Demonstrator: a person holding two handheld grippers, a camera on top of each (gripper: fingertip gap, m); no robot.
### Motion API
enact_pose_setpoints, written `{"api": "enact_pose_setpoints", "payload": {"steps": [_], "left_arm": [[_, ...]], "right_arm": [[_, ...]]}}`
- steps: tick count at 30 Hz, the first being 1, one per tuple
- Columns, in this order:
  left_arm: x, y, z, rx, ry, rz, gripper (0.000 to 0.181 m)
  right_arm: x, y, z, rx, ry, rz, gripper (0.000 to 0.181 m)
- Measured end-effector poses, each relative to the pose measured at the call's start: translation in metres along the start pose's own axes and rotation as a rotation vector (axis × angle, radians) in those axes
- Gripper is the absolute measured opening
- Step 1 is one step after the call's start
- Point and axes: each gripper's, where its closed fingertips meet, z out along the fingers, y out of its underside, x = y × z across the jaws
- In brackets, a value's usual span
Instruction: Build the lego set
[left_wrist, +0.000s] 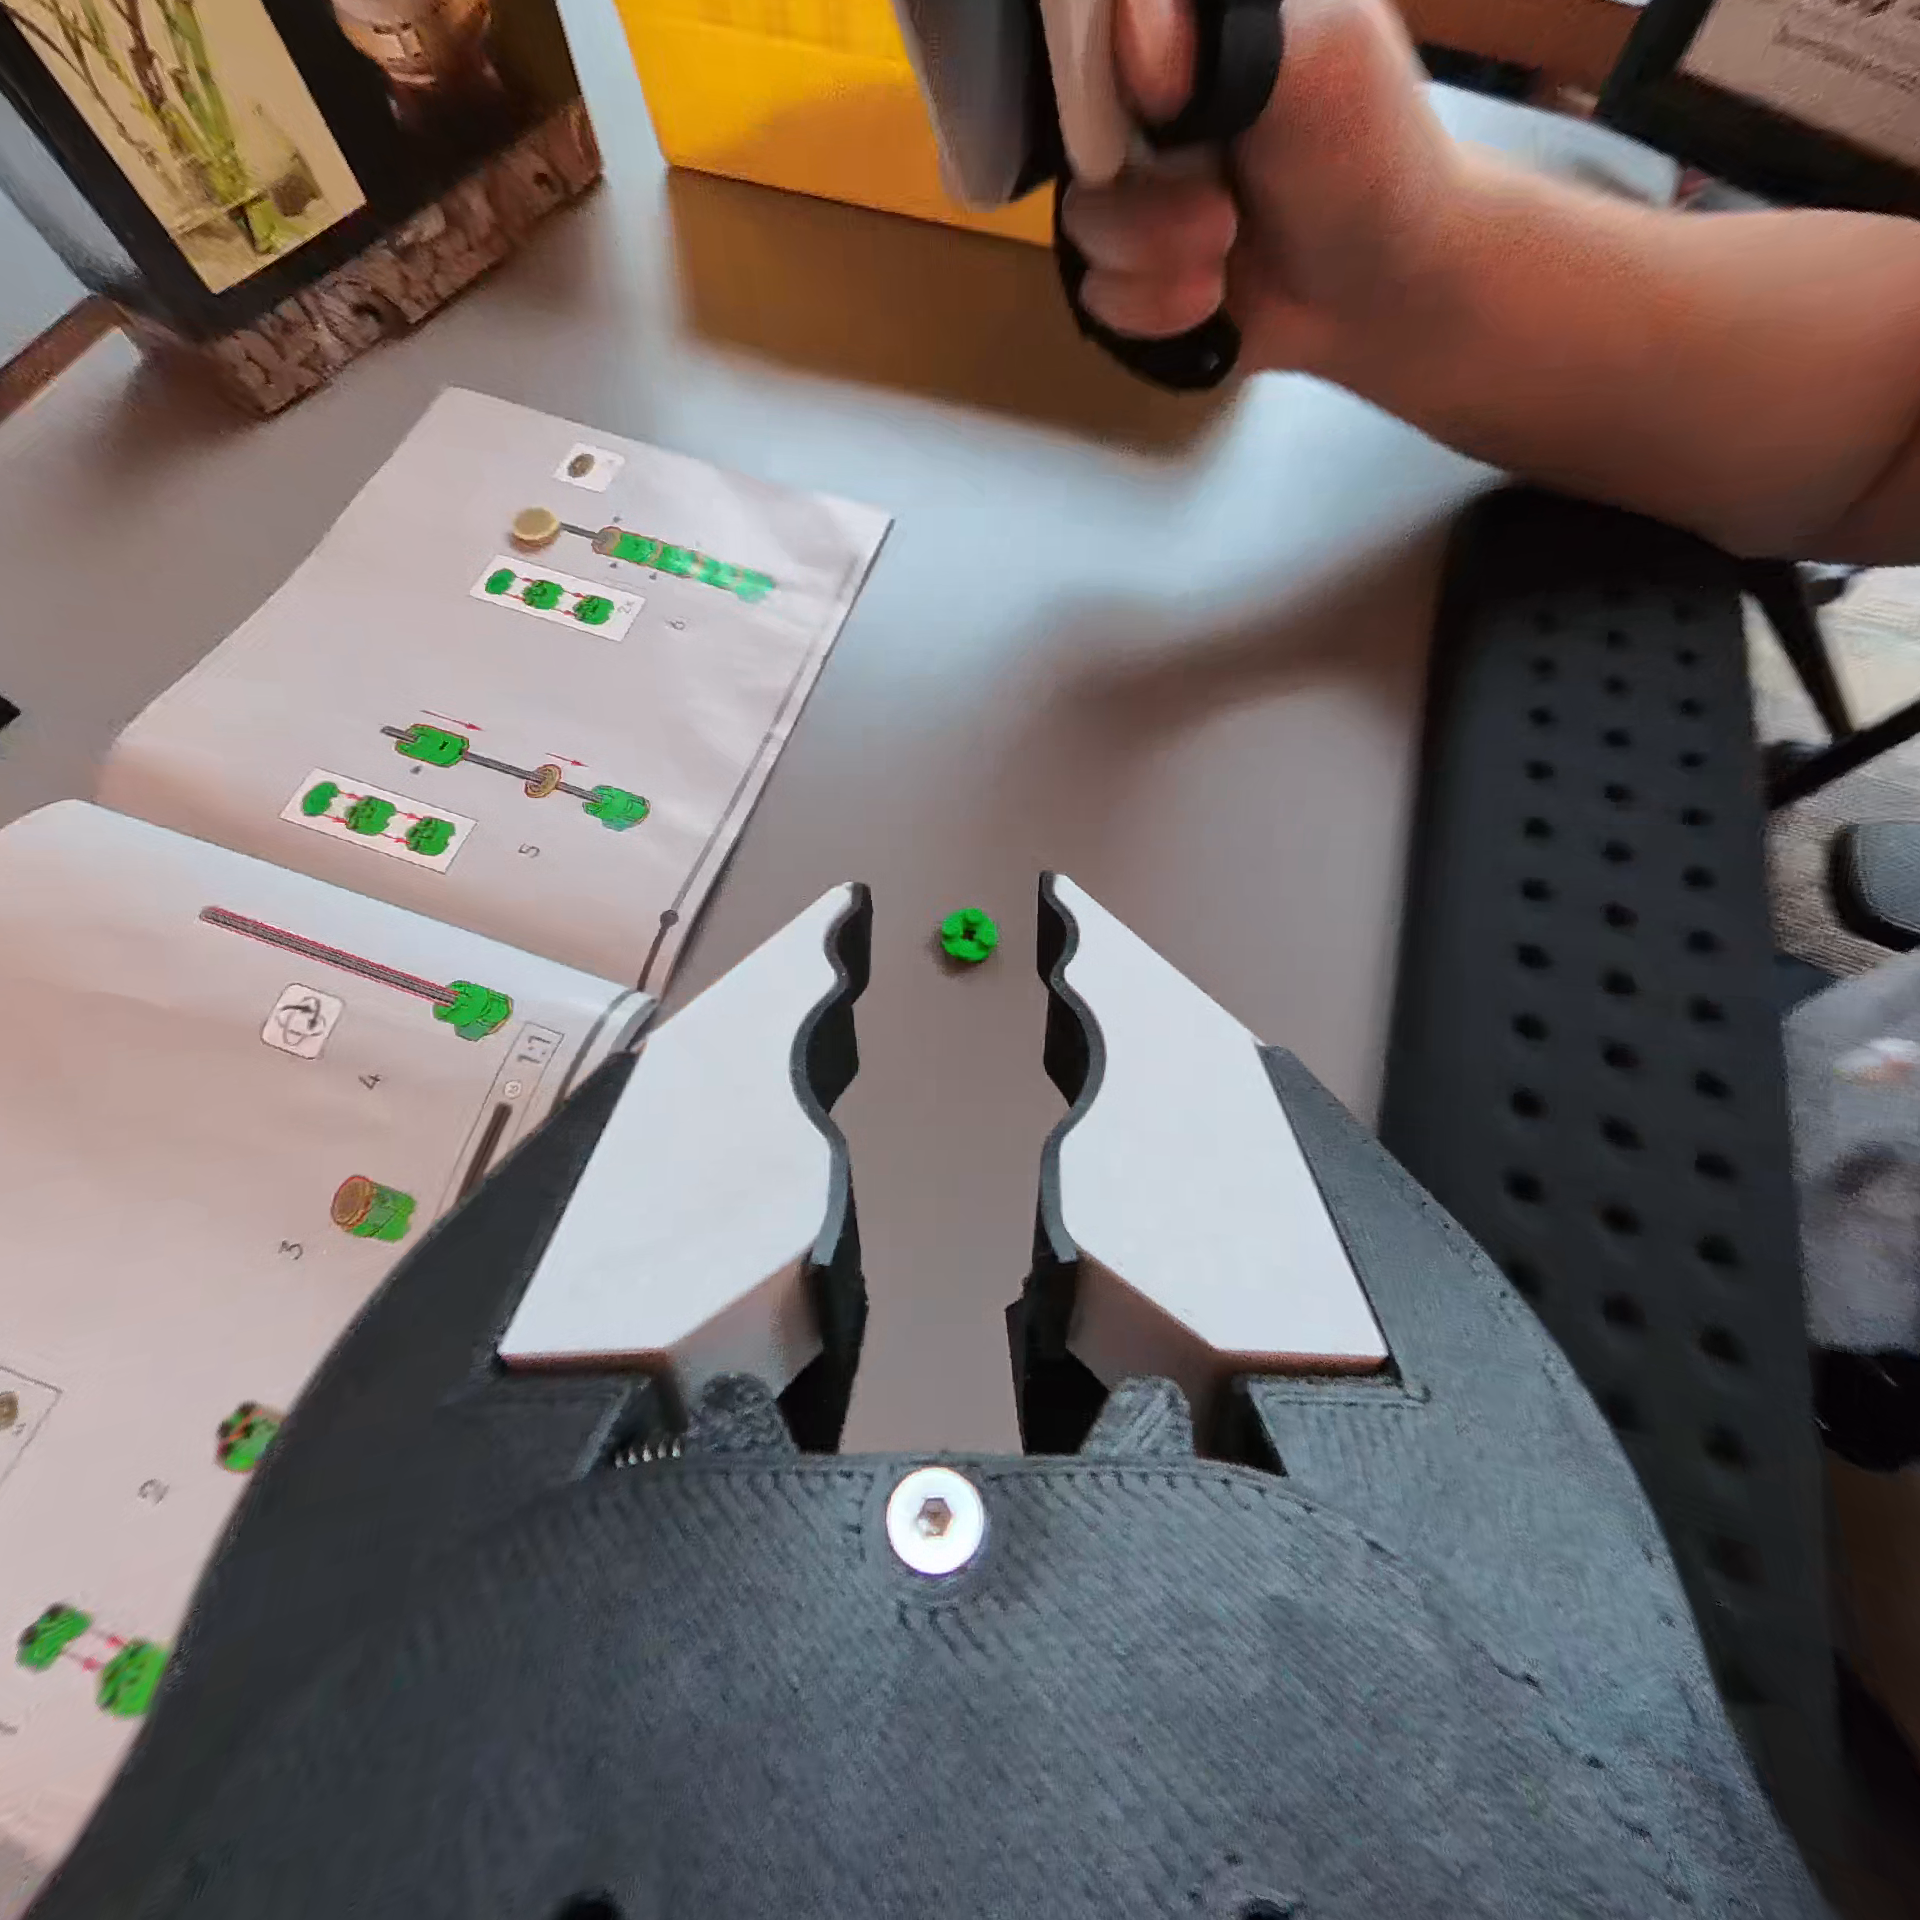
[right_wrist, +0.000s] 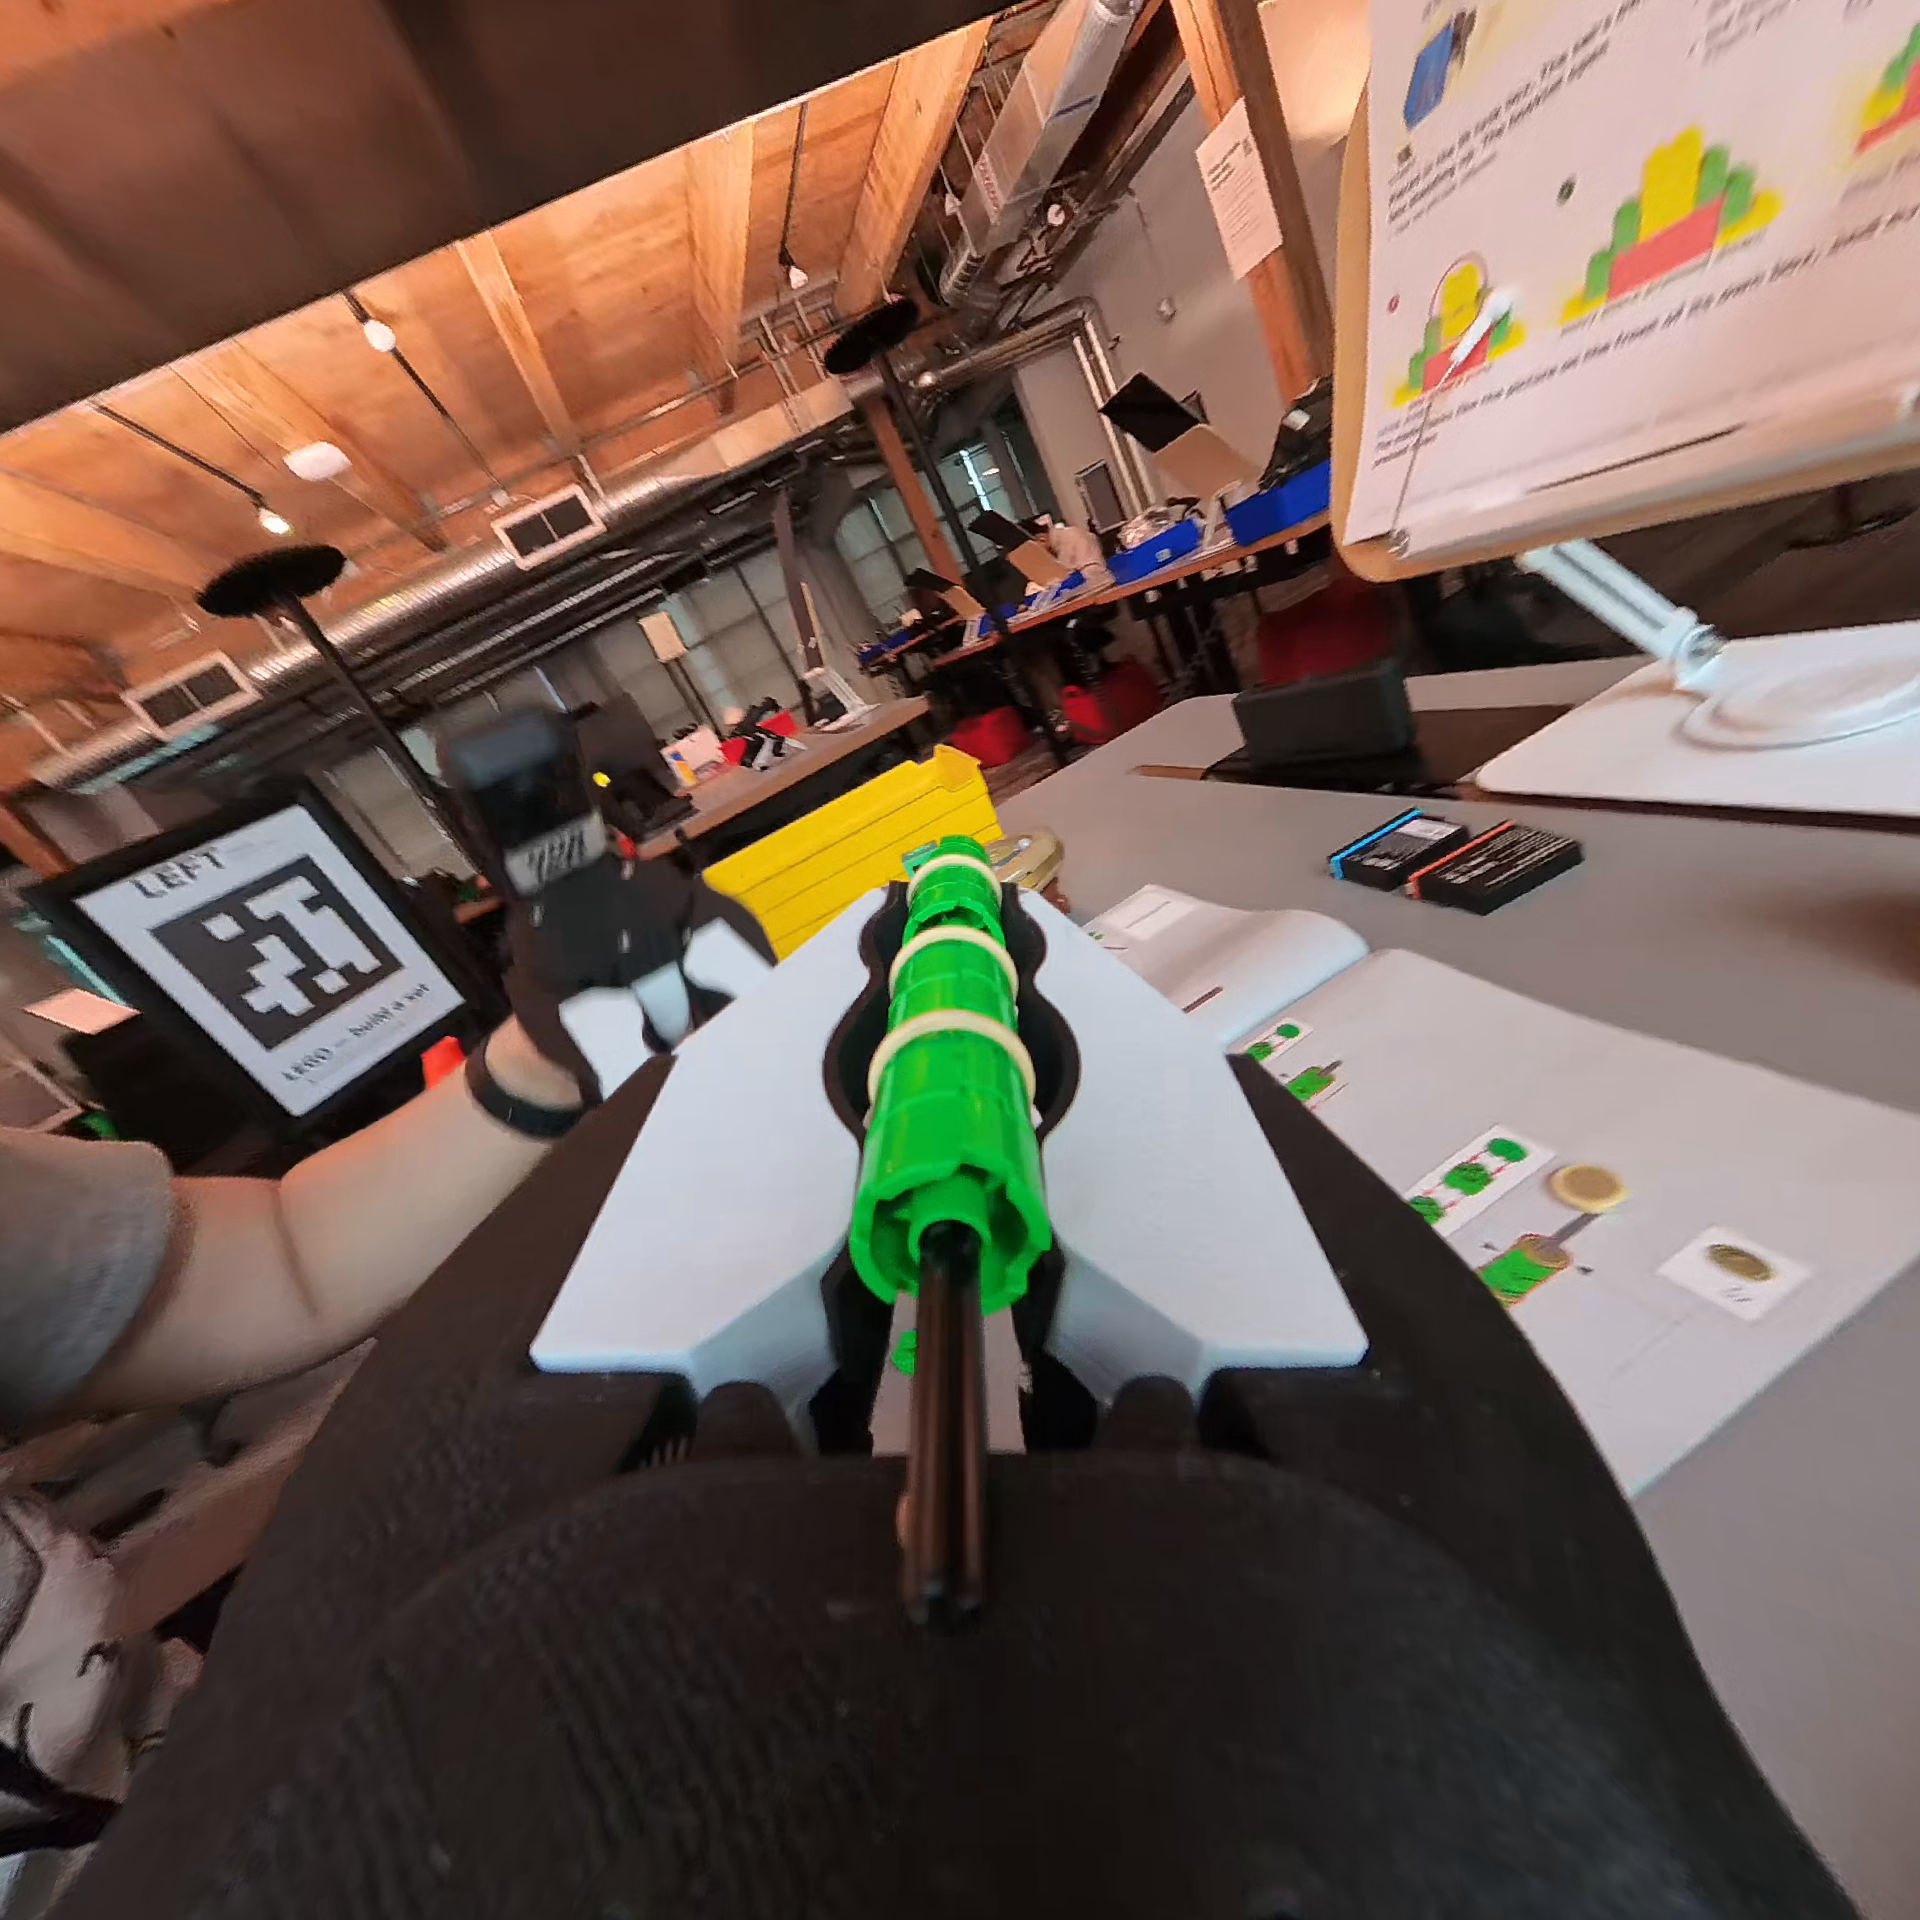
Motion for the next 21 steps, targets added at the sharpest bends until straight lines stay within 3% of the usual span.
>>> {"api": "enact_pose_setpoints", "payload": {"steps": [3, 8, 17, 21], "left_arm": [[-0.002, 0.011, 0.019, -0.028, -0.068, 0.071, 0.034], [0.005, 0.036, 0.047, -0.154, -0.039, 0.114, 0.036], [0.004, 0.048, 0.059, -0.201, -0.07, 0.093, 0.035], [0.007, 0.046, 0.063, -0.178, -0.066, 0.063, 0.02]], "right_arm": [[0.002, -0.007, -0.005, -0.019, 0.04, -0.061, 0.016], [0.007, -0.019, -0.015, -0.033, 0.109, -0.153, 0.015], [0.013, -0.052, -0.042, 0.016, 0.175, -0.196, 0.015], [0.018, -0.06, -0.051, 0.057, 0.184, -0.173, 0.015]]}}
